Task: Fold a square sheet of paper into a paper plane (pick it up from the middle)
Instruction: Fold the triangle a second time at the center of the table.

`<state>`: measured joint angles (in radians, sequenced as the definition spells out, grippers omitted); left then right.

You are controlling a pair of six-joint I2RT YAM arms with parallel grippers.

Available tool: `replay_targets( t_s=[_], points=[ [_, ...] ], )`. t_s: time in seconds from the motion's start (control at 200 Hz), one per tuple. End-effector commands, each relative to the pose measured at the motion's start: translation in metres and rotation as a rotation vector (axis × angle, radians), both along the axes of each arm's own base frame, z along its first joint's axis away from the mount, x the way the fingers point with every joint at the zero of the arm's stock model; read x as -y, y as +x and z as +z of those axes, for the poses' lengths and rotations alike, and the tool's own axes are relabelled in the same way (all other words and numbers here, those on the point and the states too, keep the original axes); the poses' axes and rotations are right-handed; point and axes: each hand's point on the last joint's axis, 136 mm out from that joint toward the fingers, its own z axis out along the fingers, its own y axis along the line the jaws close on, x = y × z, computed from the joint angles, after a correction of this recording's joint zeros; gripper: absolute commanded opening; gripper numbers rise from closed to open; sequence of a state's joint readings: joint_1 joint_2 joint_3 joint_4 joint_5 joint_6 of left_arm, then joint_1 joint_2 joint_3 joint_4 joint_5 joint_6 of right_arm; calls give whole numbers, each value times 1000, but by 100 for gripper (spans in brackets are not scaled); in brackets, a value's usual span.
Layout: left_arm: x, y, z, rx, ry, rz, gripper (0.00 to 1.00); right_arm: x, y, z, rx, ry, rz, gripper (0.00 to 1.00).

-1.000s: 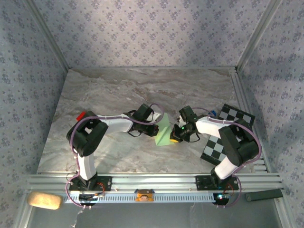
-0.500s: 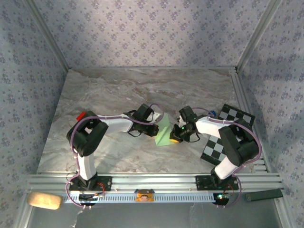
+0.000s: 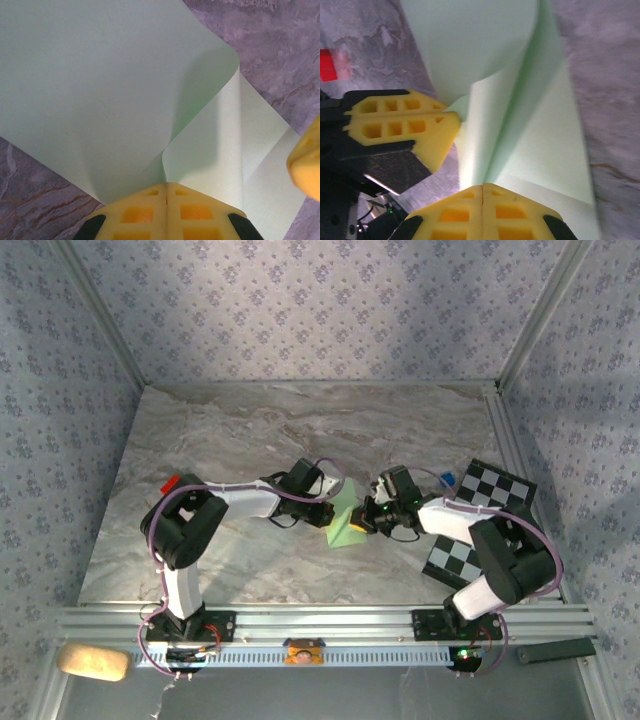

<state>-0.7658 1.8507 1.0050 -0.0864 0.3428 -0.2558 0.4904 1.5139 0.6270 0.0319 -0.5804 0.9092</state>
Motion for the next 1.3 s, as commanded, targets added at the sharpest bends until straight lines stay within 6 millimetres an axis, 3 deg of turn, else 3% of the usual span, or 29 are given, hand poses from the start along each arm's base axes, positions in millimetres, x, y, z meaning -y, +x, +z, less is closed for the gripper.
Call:
replay_targets(
  t_s=[0.0, 0.42, 0.99, 1.144, 1.294],
  points=[
    [-1, -3, -11, -26, 24, -1, 0, -16, 6, 8, 13, 74, -3, 1],
    [-4, -5, -13, -31, 30, -1, 0, -38, 9, -5, -4, 107, 11, 0],
    [-7, -7, -16, -37, 39, -1, 0, -18, -4, -40, -72, 43, -21, 0],
    [-7, -6, -16, -36, 43, 2, 0, -15, -5, -40, -65, 41, -28, 0],
    [-7, -6, -17, -37, 46, 1, 0, -20, 5, -18, -21, 79, -23, 0]
  ],
)
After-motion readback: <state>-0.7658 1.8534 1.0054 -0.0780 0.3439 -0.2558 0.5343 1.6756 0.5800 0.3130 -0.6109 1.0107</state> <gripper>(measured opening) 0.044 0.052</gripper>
